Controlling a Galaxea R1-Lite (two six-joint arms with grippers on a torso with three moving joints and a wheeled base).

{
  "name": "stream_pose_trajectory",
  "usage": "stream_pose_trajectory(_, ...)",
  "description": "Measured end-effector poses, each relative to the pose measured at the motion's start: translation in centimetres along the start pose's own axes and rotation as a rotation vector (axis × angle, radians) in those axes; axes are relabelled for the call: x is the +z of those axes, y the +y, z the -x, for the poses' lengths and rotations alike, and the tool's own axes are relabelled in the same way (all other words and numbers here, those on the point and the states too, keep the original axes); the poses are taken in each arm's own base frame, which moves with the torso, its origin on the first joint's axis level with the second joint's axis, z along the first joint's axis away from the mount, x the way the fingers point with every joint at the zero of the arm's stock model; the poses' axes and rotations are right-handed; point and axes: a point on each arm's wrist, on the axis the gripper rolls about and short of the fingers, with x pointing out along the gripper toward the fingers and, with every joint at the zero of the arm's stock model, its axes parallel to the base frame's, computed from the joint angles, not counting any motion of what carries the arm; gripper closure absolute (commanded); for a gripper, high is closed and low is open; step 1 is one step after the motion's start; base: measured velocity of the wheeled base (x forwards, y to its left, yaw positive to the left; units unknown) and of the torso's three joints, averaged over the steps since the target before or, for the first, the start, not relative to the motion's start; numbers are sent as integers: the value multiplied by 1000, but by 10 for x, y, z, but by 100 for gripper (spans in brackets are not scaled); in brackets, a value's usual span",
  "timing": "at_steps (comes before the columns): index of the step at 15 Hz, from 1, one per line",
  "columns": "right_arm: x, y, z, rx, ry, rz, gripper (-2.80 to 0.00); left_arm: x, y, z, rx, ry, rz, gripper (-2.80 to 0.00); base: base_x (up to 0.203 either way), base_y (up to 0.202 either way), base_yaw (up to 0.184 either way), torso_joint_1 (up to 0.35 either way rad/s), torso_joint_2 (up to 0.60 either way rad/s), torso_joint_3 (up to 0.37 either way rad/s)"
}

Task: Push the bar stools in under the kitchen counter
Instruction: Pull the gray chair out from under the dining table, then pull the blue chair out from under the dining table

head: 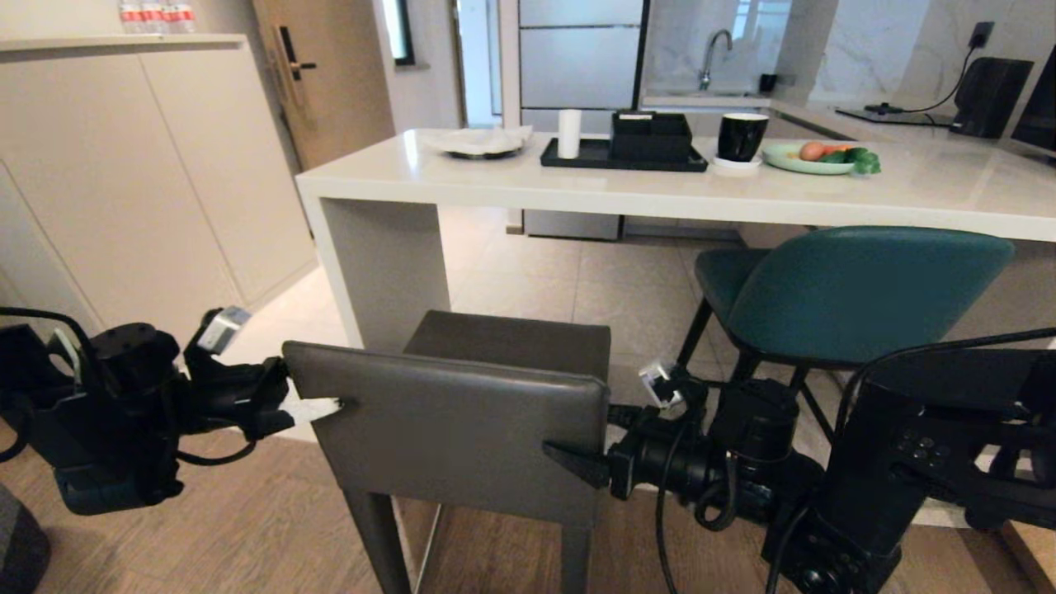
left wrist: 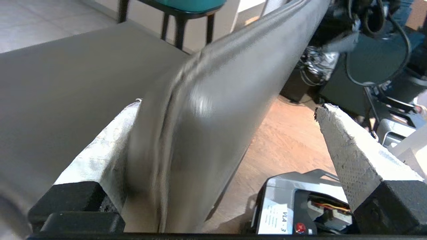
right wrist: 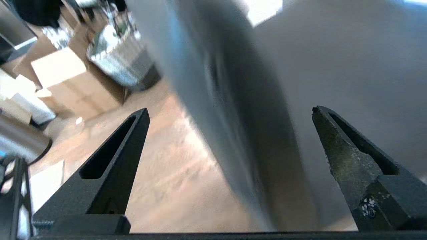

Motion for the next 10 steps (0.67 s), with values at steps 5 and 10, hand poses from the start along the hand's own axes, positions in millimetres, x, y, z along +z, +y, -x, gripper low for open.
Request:
stream_pose_trajectory(5, 3, -5, 31, -66, 24, -25, -280, 0, -2, 36, 104, -19, 15, -280, 0, 0, 0, 0, 0, 0)
stream_pose_trajectory(10, 49, -13, 78, -246, -121, 29, -280, 12, -30, 57, 348, -76, 29, -280, 0, 0, 0, 0, 0, 0)
